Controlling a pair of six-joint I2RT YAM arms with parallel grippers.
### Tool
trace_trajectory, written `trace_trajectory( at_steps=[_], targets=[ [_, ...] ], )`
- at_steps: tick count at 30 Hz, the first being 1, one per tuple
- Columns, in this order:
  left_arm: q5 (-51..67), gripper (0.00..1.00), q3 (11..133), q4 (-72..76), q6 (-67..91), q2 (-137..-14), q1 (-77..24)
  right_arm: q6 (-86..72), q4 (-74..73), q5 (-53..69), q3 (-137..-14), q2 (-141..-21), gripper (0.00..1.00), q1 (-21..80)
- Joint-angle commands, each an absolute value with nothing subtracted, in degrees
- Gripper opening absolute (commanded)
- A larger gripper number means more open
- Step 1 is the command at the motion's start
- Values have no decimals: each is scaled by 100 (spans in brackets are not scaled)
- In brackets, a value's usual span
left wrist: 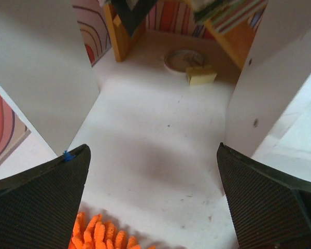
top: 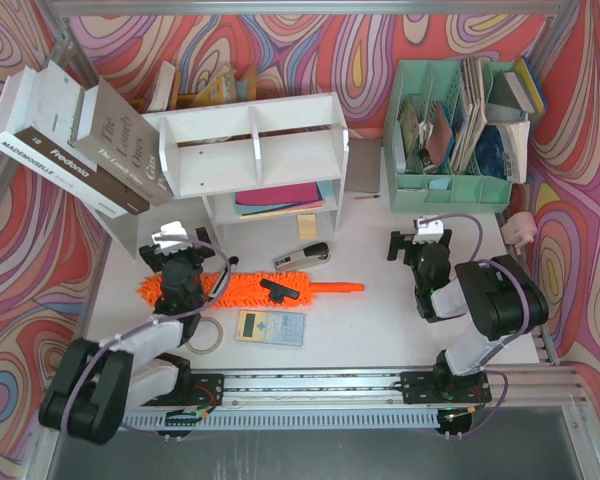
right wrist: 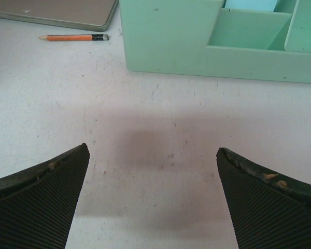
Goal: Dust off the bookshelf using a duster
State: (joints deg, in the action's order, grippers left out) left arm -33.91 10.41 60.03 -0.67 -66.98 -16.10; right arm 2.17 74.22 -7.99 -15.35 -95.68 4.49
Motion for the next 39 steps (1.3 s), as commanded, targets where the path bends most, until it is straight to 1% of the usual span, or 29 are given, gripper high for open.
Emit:
trace_trajectory(
  at_steps=[1, 6, 9, 11, 17, 21, 22, 24, 26, 27, 29, 32, 36, 38, 39],
  targets=[
    [-4434, 98, 884, 5328, -153, -5939, -2070, 436, 7815, -810, -1373, -9178, 99, 571],
    [-4944, 98, 801, 4540, -11, -4895, -2555, 696, 7278, -1245, -1406, -8667, 99, 1023],
    [-4949, 98, 951, 3588, 393, -4275, -2767, 683, 6831, -1444, -1366, -8161, 99, 1220],
    [-4783, 98, 1060, 2967, 758, -3882, -2834, 570, 6414, -1461, -1358, -7695, 99, 1300],
    [-3942, 98, 1263, 1437, 1601, -2865, -2917, 43, 5410, -809, -1181, -6316, 99, 1327],
    [-3964, 98, 1476, 375, 2631, -2428, -2926, -942, 4647, -673, -1205, -5418, 99, 1327],
    [-3975, 98, 1526, 145, 2870, -2357, -2920, -1365, 4403, -775, -1250, -5278, 99, 1327],
    [-4158, 98, 1660, -293, 3504, -2216, -2922, -2212, 3387, -1285, -1465, -4990, 99, 1318],
    [-4512, 98, 1778, -893, 4267, -2083, -2920, -3053, 2652, -1935, -1606, -4822, 99, 1299],
    [-4597, 98, 1843, -1209, 4534, -1984, -2923, -3192, 2535, -1911, -1585, -4720, 99, 1265],
    [-4446, 98, 1941, -1438, 4479, -1850, -2919, -3131, 2655, -1634, -1500, -4647, 99, 1240],
    [-4185, 98, 2077, -1810, 4408, -1771, -2913, -3053, 2359, -1616, -1646, -4814, 99, 1239],
    [-3588, 98, 2082, -1795, 4211, -1773, -2916, -2809, 2259, -1367, -1780, -5090, 99, 1238],
    [-3104, 98, 2127, -1723, 3940, -1944, -2913, -2715, 2406, -1220, -1748, -5202, 99, 1235],
    [-3006, 98, 2254, -1922, 3942, -2132, -2915, -2678, 2450, -1149, -1754, -5282, 99, 1239]
  ],
)
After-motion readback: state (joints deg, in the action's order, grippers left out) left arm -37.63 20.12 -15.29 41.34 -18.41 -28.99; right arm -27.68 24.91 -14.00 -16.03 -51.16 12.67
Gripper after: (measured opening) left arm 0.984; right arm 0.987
